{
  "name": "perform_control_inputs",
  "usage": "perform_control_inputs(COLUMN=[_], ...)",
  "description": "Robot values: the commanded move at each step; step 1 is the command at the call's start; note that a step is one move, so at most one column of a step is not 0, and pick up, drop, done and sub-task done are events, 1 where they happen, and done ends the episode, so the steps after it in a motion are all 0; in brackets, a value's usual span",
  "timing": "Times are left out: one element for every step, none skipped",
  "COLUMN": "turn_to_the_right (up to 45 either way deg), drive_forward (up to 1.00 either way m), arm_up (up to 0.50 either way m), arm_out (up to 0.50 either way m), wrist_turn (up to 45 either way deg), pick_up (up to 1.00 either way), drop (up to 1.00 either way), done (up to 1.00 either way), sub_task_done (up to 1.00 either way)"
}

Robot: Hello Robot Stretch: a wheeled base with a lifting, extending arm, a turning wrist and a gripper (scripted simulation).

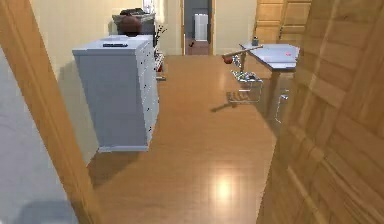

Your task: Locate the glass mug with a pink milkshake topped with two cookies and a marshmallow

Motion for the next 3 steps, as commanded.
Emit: perform_control_inputs(turn_to_the_right=[0.0,0.0,3.0], drive_forward=[1.00,1.00,0.00], arm_up=[0.00,0.00,0.00], arm_out=[0.00,0.00,0.00], wrist_turn=[0.0,0.0,0.0], pick_up=[0.00,0.00,0.00], drop=[0.00,0.00,0.00], done=[0.00,0.00,0.00], sub_task_done=[0.00,0.00,0.00])
